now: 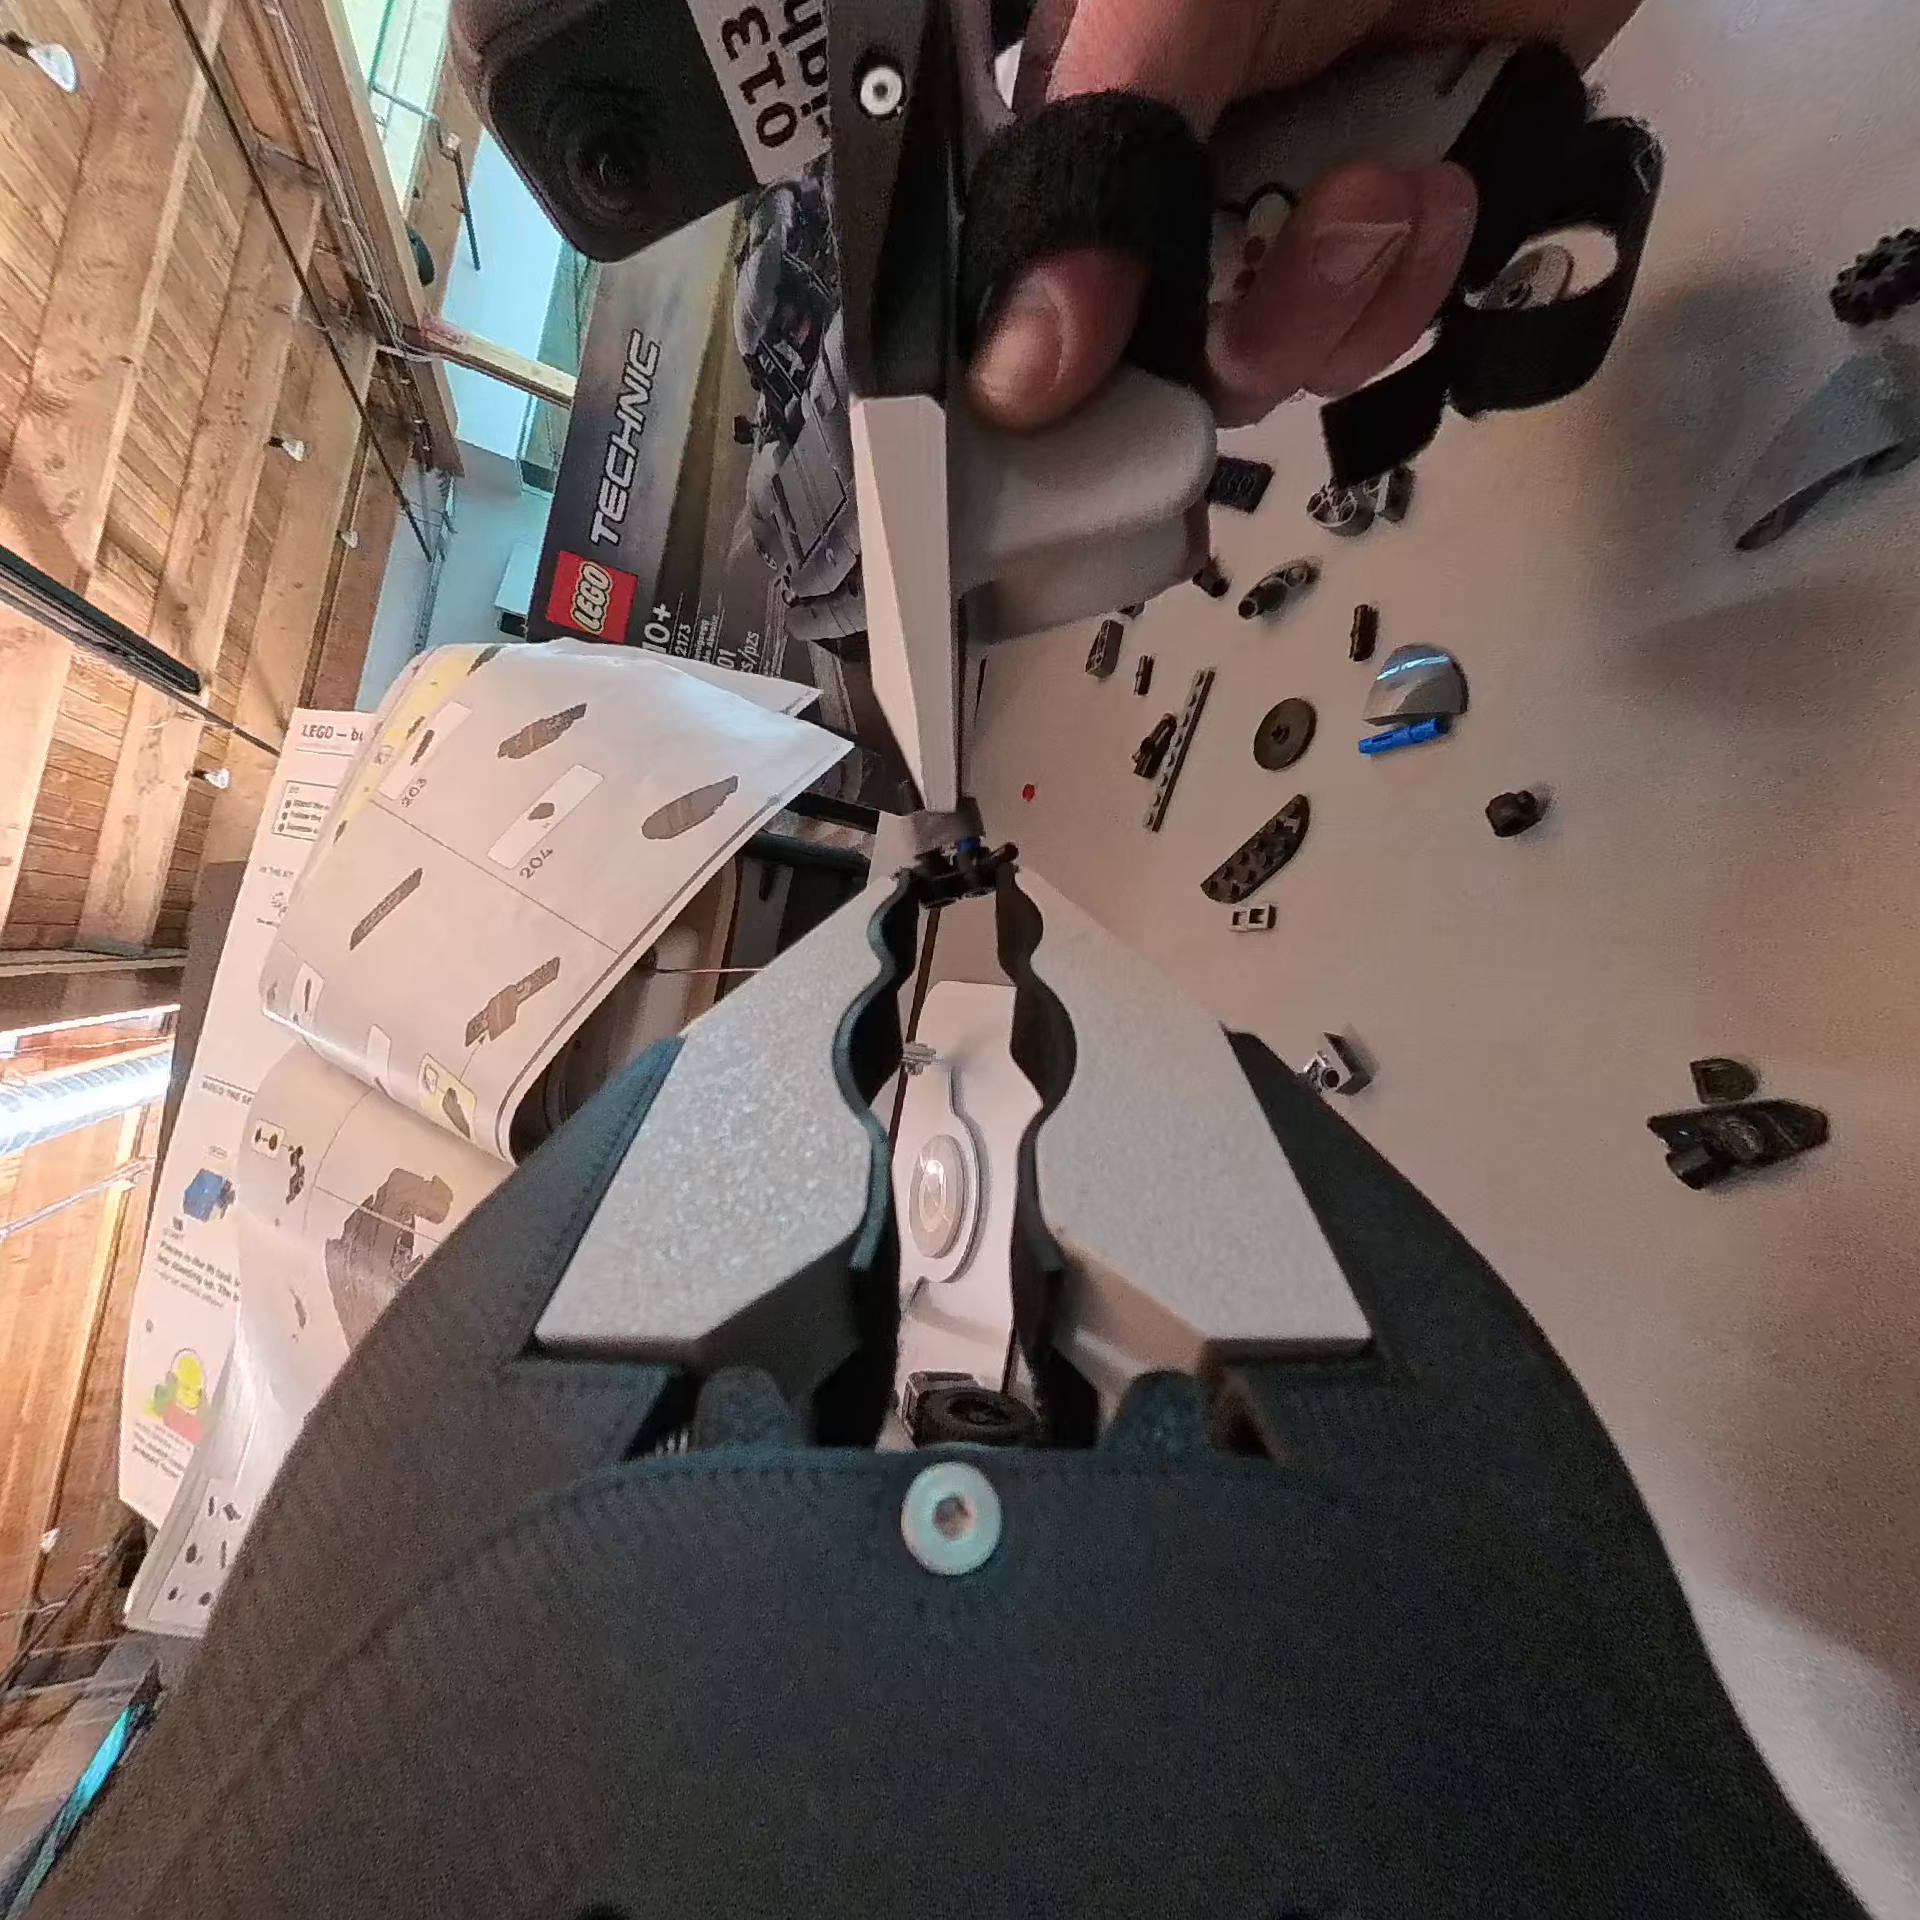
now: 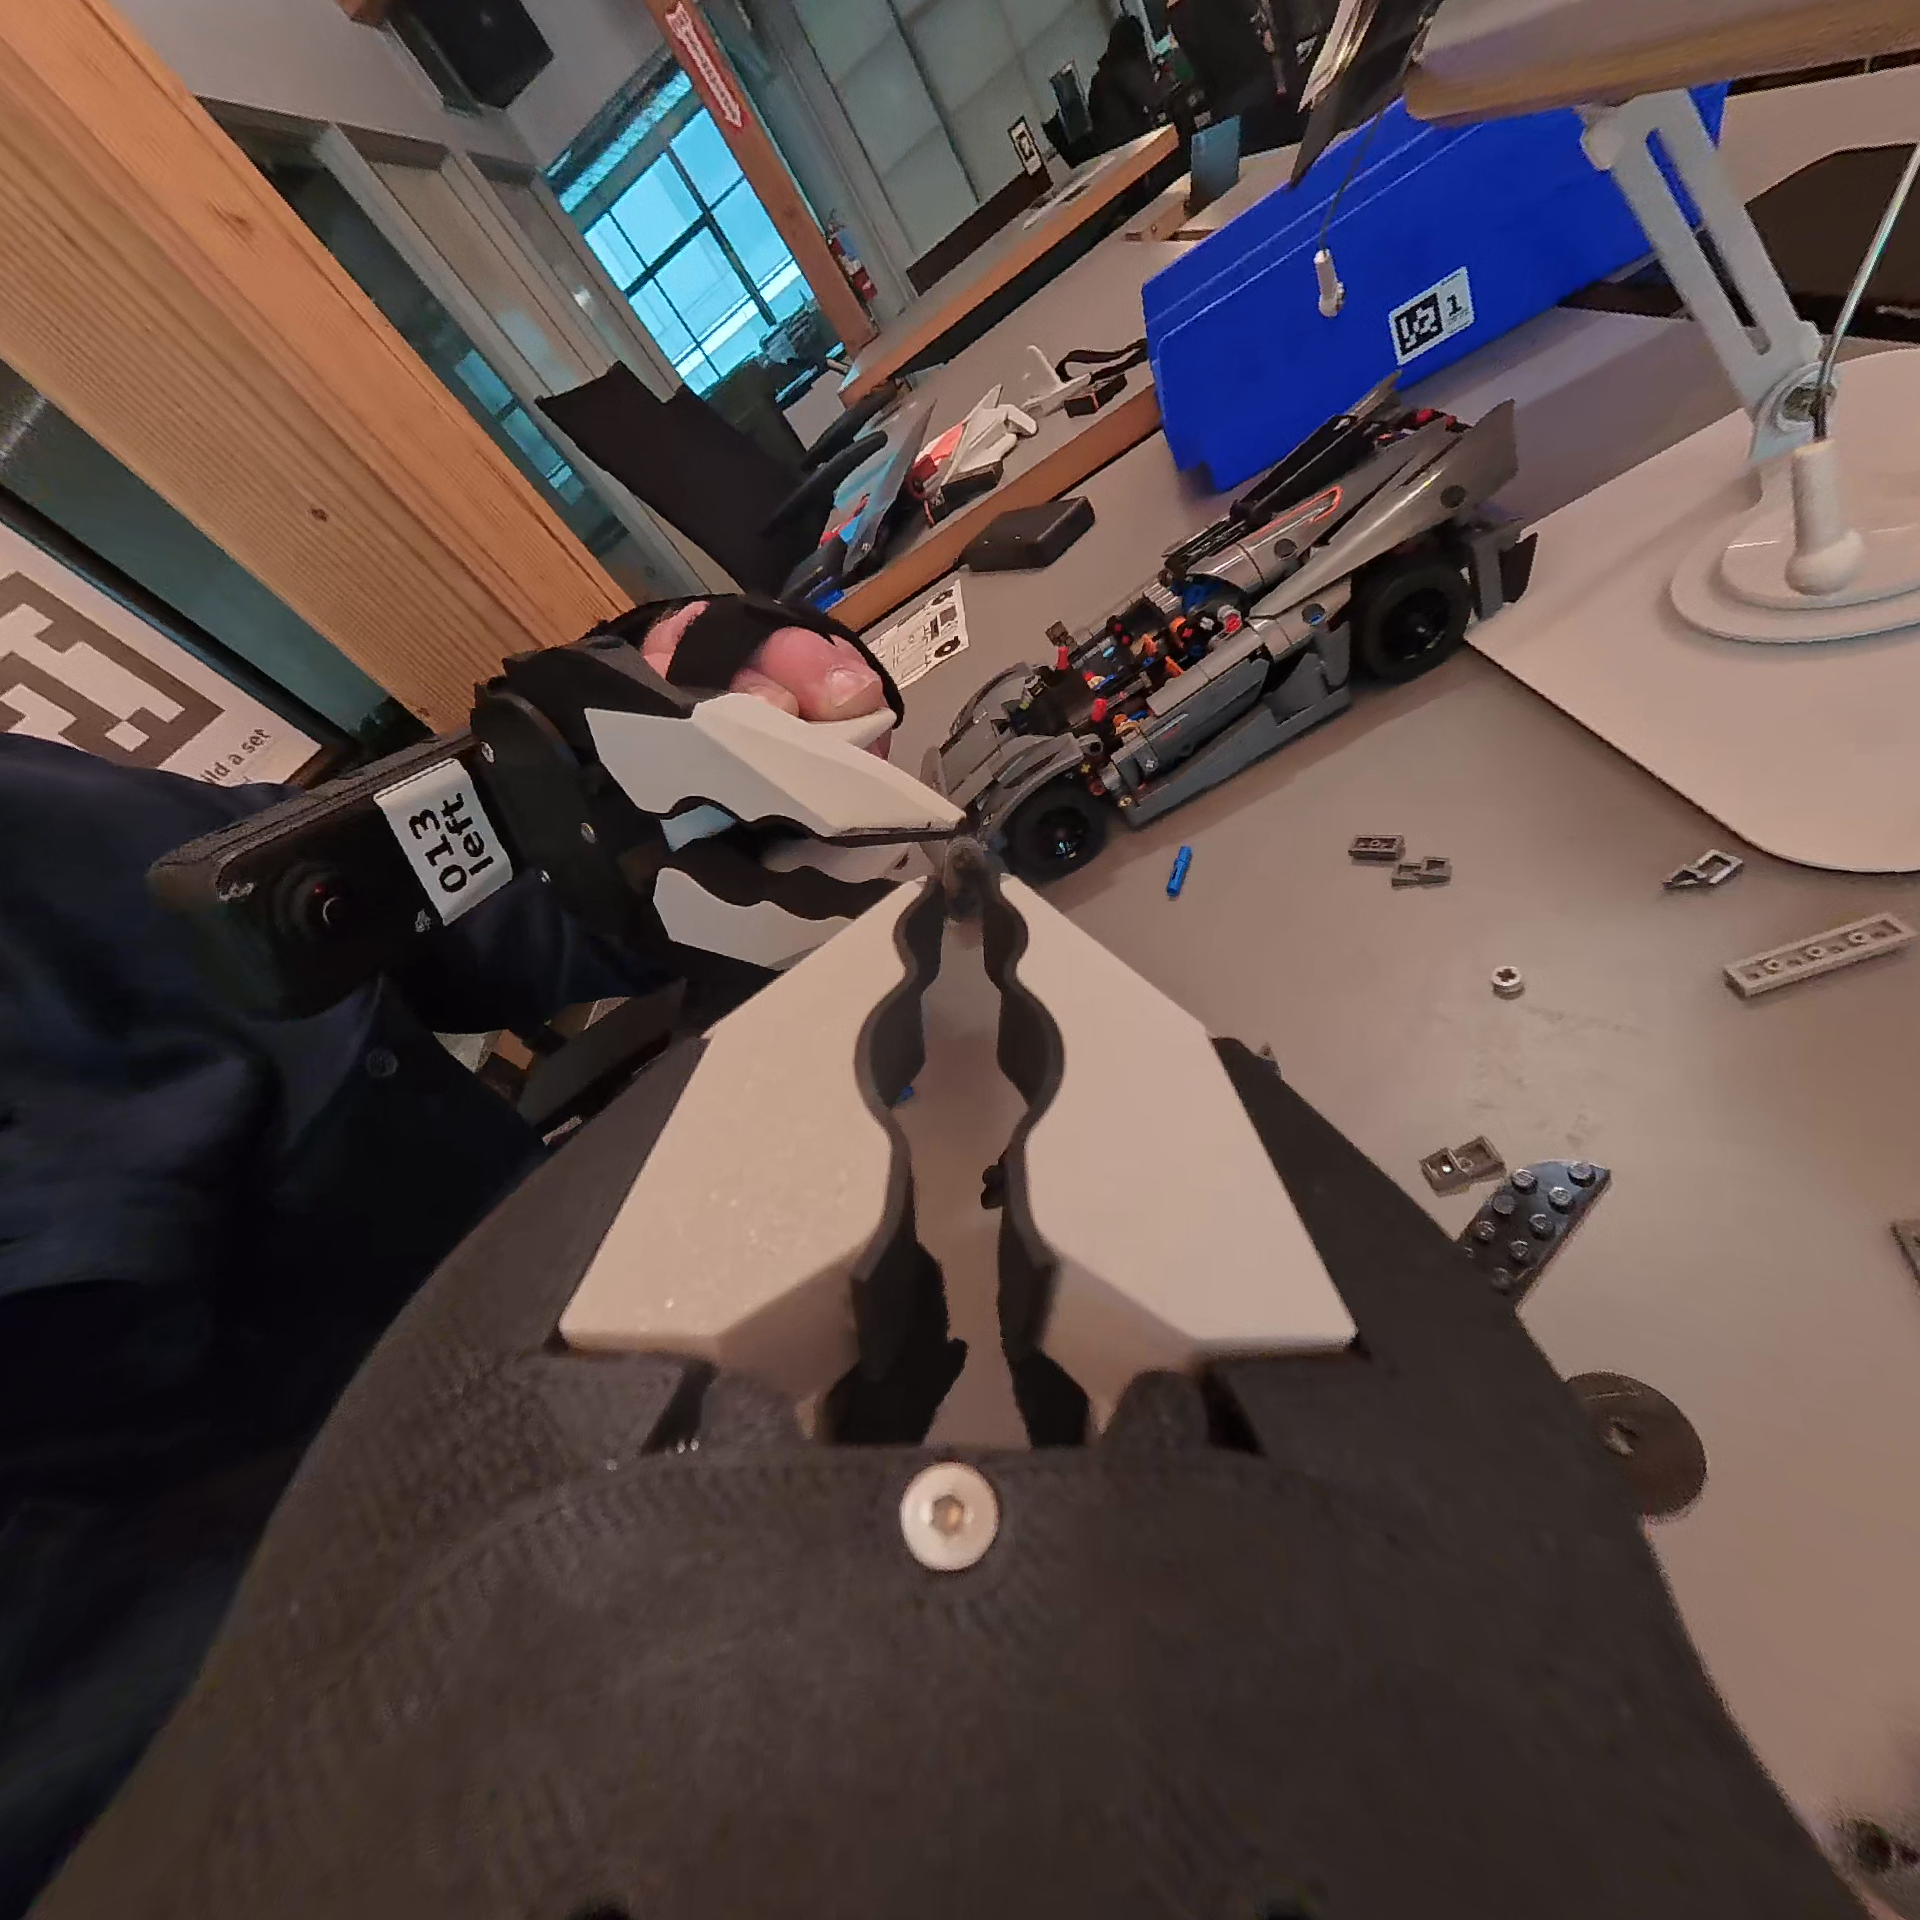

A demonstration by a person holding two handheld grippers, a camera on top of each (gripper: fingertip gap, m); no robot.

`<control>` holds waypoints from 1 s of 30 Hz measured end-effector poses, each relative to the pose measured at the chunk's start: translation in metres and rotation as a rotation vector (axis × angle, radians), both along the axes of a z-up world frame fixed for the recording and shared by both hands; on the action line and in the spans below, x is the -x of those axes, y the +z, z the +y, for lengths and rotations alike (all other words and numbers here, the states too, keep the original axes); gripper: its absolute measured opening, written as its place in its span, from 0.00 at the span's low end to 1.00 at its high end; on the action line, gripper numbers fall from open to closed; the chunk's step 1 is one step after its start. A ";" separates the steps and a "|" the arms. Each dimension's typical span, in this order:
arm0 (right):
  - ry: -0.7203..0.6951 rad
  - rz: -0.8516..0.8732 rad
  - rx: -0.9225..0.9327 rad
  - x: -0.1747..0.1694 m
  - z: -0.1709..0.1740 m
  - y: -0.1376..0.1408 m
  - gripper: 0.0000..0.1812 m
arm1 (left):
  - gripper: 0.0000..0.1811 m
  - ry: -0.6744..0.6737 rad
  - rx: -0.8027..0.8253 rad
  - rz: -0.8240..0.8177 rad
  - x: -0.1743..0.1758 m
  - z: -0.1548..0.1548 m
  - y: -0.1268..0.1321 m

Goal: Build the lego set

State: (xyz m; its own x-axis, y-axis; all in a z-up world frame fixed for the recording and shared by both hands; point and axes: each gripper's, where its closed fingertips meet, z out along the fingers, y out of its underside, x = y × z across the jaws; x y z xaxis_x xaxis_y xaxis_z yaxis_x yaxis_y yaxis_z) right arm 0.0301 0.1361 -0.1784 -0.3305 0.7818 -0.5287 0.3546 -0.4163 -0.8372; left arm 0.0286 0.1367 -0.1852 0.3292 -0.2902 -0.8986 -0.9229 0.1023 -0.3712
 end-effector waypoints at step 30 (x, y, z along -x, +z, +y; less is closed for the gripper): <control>-0.053 -0.026 -0.038 0.005 -0.001 -0.002 0.02 | 0.07 0.028 -0.002 -0.017 0.001 0.000 0.003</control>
State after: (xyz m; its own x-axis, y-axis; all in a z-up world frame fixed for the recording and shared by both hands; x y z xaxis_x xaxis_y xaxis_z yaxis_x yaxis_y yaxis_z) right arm 0.0253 0.1355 -0.1803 -0.2751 0.8177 -0.5056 0.3544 -0.4027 -0.8440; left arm 0.0275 0.1365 -0.1818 0.3522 -0.2785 -0.8935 -0.9191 0.0776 -0.3864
